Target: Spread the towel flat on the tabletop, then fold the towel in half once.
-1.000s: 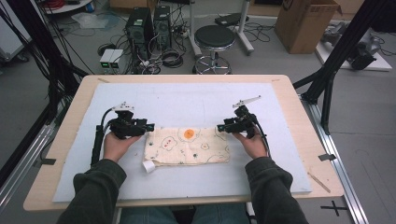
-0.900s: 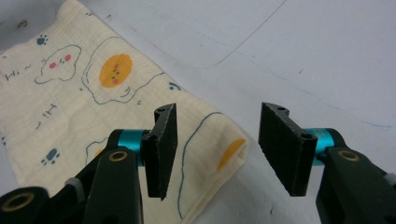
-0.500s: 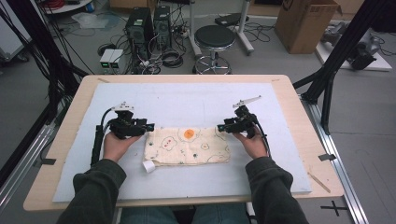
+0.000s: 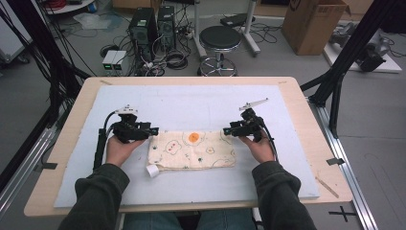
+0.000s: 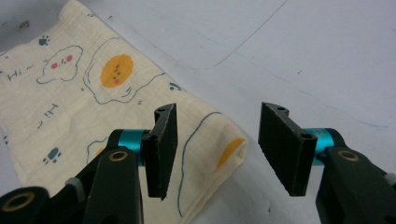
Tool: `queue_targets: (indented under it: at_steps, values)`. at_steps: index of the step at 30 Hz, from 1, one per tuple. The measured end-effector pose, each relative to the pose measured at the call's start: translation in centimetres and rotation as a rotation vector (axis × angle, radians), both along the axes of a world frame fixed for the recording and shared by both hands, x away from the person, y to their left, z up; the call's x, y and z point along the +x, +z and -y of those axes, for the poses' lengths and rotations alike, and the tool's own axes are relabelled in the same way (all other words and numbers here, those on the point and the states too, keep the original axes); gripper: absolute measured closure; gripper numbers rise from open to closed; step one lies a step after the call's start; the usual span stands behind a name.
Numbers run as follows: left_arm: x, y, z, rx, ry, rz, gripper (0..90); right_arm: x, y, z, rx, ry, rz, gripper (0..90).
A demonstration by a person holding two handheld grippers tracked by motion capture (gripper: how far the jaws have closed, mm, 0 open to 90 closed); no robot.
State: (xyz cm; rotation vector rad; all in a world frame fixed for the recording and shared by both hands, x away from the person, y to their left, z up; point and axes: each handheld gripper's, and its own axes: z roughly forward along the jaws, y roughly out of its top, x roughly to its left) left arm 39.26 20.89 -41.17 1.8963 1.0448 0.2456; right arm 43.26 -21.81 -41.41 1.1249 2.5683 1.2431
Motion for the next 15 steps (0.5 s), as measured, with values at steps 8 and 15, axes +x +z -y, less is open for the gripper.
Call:
queue_targets:
  at_steps: [8,15]
  values:
    - [0.01,-0.02,0.05,0.002,-0.002,-0.002,47.5,-0.05,0.1,0.1,0.003,-0.001,-0.001,46.8]
    - [0.06,-0.13,0.03,0.004,-0.003,-0.006,47.4,0.02,-0.01,0.11,-0.001,0.0,-0.002,46.9]
